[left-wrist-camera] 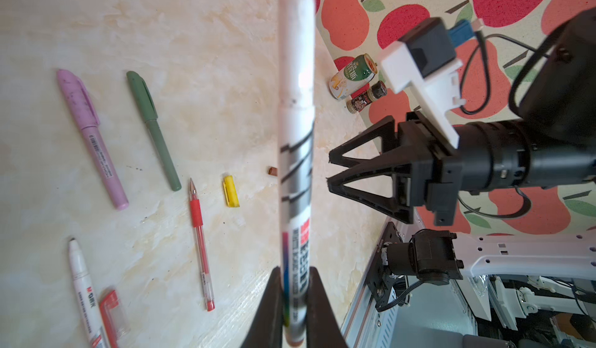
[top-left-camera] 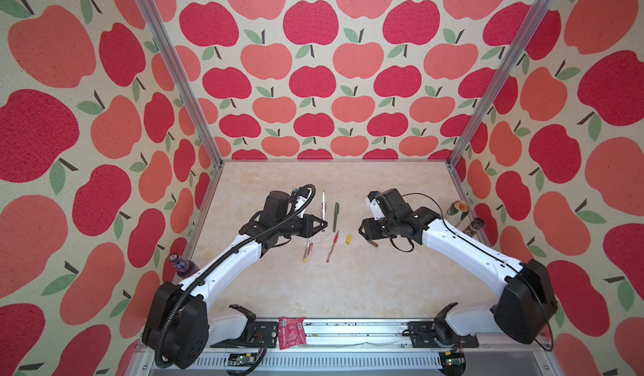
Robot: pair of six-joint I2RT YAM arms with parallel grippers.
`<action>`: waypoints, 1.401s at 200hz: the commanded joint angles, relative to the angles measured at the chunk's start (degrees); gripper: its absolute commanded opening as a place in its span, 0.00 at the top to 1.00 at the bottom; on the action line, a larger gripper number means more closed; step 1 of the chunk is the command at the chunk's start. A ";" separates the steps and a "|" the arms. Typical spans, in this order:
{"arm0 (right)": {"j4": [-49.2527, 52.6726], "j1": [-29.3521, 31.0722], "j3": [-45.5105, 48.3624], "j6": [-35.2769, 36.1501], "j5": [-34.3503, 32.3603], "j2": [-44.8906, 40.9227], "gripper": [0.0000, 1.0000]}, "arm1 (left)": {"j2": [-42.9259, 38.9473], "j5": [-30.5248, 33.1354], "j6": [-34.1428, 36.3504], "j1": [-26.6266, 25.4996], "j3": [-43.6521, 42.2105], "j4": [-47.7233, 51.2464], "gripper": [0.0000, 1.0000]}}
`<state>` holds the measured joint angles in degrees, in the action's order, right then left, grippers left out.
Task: Insert the pens into the pen caps
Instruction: 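Move the right gripper to the brown cap while the left gripper holds the marker, then lower the right gripper over the brown cap and close on it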
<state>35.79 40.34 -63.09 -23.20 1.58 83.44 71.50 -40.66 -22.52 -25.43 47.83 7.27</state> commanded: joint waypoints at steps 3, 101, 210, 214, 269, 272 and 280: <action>7.81 -0.26 -3.53 7.54 -7.14 6.69 0.45 | 0.18 -2.34 1.63 0.21 -1.29 2.04 1.00; 4.04 -4.59 -4.94 10.56 -3.61 19.94 0.47 | 2.00 -3.58 -3.54 -0.67 -4.27 -6.82 1.00; 1.02 -3.73 -2.79 9.56 -0.30 23.97 0.71 | 4.05 -2.67 -4.21 -2.34 -3.72 -7.97 1.00; 1.13 -3.58 -2.70 9.52 -0.48 23.96 0.71 | 4.17 -2.81 -4.20 -2.30 -3.64 -7.97 1.00; 3.03 -1.42 -1.71 8.49 -4.75 22.41 0.61 | 4.90 -3.10 -3.84 -2.43 -2.53 -7.61 1.00; 3.17 -1.34 -1.67 8.52 -4.89 22.34 0.61 | 4.91 -3.06 -3.80 -2.43 -2.49 -7.62 1.00; 3.40 -1.14 -1.47 8.35 -5.23 22.14 0.61 | 4.92 -3.10 -3.85 -2.38 -2.56 -7.70 1.00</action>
<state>35.59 38.09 -66.92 -13.56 -3.11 105.67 75.96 -42.94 -26.26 -27.62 44.10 0.36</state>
